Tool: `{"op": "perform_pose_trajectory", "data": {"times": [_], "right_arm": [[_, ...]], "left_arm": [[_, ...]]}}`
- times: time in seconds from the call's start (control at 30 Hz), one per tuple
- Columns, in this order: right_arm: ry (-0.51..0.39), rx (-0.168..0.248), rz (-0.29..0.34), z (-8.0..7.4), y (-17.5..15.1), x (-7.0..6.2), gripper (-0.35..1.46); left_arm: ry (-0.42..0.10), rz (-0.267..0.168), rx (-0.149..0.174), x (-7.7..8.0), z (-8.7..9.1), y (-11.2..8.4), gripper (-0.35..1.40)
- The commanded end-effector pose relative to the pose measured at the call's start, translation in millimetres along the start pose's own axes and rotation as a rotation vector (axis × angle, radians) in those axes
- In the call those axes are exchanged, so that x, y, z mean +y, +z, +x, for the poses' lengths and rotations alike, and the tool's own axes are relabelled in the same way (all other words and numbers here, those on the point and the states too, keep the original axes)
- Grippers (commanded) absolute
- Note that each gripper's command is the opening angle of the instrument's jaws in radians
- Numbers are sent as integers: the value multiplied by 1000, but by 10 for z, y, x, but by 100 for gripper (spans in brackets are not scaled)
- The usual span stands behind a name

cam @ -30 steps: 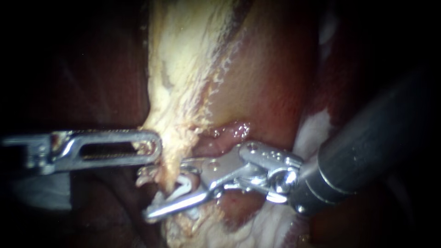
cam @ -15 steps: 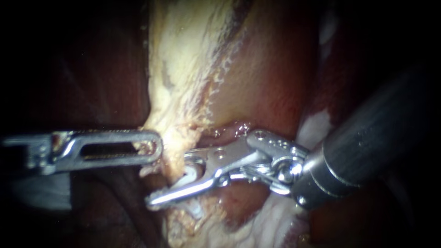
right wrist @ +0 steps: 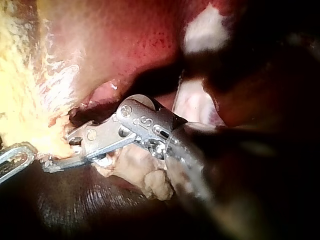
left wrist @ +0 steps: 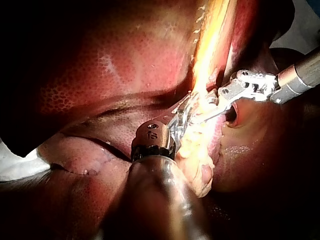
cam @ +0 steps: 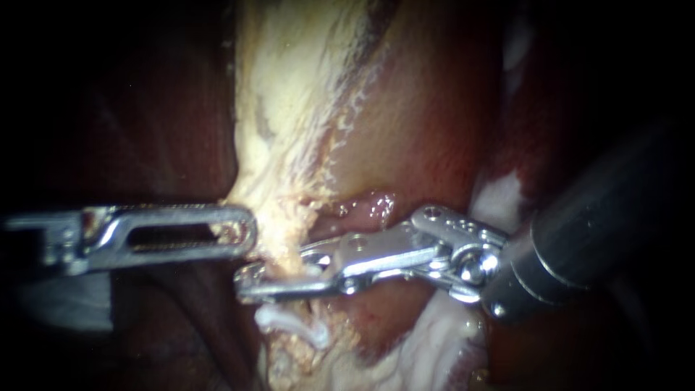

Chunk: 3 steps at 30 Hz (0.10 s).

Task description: Clipping third clip left tube

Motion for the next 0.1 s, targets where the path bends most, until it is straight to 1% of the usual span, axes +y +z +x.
{"op": "perform_pose_trajectory", "data": {"times": [0.03, 0.1], "right_arm": [[0, 0, 1, 0, 1, 0, -35], [0, 0, 1, 0, 1, 0, -35]], "left_arm": [[0, 0, 0, 0, 0, 0, -35], [0, 0, 0, 0, -1, 1, -35]]}}
